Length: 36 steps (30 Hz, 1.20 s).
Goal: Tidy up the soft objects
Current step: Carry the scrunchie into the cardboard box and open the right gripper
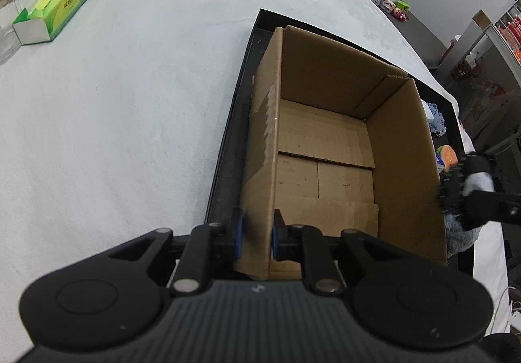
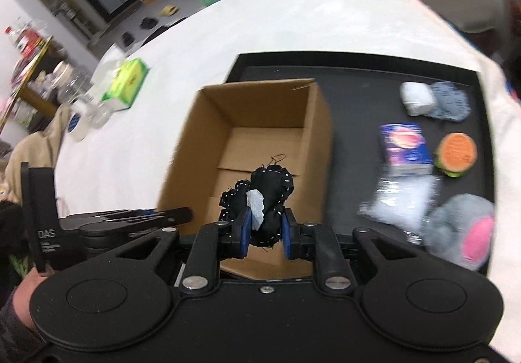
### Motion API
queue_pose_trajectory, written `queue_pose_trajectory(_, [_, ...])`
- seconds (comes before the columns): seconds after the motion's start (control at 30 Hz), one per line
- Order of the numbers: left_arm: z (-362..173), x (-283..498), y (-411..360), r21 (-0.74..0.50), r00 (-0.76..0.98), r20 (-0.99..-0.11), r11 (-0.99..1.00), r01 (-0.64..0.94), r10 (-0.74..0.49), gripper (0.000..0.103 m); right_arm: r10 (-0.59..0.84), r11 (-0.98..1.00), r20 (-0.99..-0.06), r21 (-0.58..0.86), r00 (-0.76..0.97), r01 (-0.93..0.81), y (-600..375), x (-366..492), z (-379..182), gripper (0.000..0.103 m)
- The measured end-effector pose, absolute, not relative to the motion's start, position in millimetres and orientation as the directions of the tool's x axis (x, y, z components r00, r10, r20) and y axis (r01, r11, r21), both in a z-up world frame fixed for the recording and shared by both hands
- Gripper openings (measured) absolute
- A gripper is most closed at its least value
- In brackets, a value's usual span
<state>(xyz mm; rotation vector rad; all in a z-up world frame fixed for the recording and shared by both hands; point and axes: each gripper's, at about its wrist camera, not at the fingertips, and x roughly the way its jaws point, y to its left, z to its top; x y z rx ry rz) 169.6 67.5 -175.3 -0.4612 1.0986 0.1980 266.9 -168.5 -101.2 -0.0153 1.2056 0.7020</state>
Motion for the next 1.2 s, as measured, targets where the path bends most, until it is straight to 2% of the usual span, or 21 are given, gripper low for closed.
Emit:
queue_pose_trajectory(0.33, [-176.4,166.2,76.0,-0.291,0.466,-0.881,0.874,-0.389,-0.086,0.016,0.529,0.724,-0.846,0.414,0.060,-0.552,-121.1,262.8,-114.4,0.020])
queue_pose_trajectory(0.5, [-177.2,163.8,78.7,-0.300,0.470,-0.878,0.868,-0.396,-0.089,0.016,0.536,0.664,-0.843,0.448,-0.036,-0.599,-99.4,259.5,-121.0,0.035])
queue_pose_trajectory(0.57, [-177.0,163.7,78.9,-0.299,0.471,-0.878,0.868,-0.396,-0.088,0.016,0.531,0.666,-0.847,0.440,-0.031,-0.602,-96.8,259.3,-120.5,0.049])
queue_pose_trajectory(0.6, [-177.0,163.7,79.2,-0.300,0.471,-0.878,0.868,-0.396,-0.089,0.016,0.532,0.670,-0.846,0.438,-0.023,-0.599,-97.9,259.9,-119.6,0.051])
queue_pose_trajectory(1.2, [-172.5,170.6,70.4,-0.222,0.434,-0.900,0.890,-0.398,-0.030,0.016,0.486,0.807,-0.859,0.369,0.162,-0.462,-199.1,289.2,-114.8,0.056])
